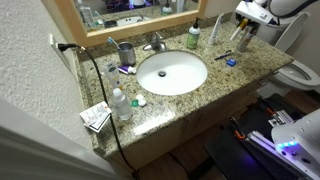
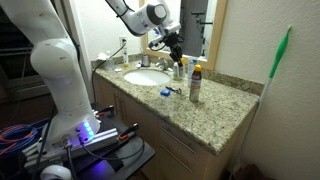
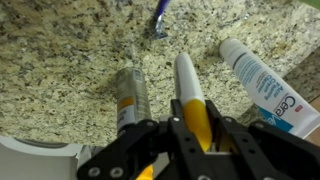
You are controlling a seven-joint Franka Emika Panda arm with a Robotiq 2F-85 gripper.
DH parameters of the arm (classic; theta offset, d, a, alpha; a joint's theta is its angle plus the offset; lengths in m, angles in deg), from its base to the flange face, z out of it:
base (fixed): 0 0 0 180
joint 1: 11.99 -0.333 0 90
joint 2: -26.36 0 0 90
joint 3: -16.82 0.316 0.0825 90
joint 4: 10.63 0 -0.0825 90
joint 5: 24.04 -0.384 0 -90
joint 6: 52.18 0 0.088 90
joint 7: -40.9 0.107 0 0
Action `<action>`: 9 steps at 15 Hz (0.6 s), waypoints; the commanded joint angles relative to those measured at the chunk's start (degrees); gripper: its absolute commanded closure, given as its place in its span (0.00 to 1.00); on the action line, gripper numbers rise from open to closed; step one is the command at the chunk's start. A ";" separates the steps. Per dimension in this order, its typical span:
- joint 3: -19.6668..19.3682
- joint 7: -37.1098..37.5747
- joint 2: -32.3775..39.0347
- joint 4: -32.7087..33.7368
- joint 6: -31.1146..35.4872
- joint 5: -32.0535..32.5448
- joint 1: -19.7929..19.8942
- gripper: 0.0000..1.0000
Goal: Move the white bottle from the left of the sink to the right of the sink
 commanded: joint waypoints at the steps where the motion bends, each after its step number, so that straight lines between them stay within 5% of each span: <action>1: -1.19 0.68 0.10 0.52 -0.15 0.18 -1.23 0.74; 2: -0.81 0.13 0.79 1.09 -1.78 0.79 -1.44 0.94; 5: -0.05 7.58 7.05 6.36 -5.26 8.11 -0.44 0.94; 9: -2.85 12.05 14.13 14.80 -6.82 8.44 -3.94 0.94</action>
